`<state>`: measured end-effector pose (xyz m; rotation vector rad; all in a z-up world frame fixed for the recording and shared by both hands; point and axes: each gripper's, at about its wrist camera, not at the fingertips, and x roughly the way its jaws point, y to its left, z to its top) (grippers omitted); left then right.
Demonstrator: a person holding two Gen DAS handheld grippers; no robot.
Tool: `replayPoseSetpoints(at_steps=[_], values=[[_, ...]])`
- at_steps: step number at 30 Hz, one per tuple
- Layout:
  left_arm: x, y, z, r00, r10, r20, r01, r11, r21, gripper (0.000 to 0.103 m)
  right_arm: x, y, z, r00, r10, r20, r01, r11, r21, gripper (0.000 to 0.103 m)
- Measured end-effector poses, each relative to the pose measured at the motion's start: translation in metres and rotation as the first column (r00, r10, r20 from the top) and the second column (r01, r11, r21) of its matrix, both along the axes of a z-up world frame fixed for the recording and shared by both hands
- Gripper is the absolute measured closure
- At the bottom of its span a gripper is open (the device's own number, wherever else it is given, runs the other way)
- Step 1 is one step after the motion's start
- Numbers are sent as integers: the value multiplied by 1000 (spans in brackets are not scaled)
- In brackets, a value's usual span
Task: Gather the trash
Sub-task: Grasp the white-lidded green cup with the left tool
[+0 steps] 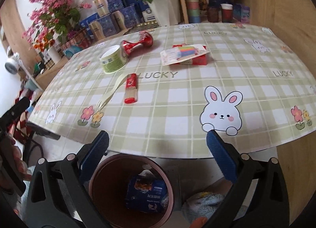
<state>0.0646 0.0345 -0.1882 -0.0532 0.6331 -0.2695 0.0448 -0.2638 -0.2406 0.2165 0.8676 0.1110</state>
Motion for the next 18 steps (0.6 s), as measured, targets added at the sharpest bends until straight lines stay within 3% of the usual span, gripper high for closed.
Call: replayPoseSetpoints(at_steps=[5, 8, 13, 18], values=[[29, -6, -5, 999, -15, -36, 16, 1000, 25, 6, 16, -7, -3, 1000, -11, -4, 11, 1000, 7, 6], [52, -4, -9, 998, -22, -64, 21, 1000, -11, 6, 28, -11, -3, 1000, -28, 14, 28, 1000, 10, 6], [103, -9, -16, 993, -25, -114, 21, 999, -39, 6, 54, -21, -4, 997, -71, 9, 71, 997, 33, 6], [162, -34, -25, 987, -80, -140, 80, 997, -11, 6, 78, -27, -4, 997, -79, 14, 79, 997, 25, 6]])
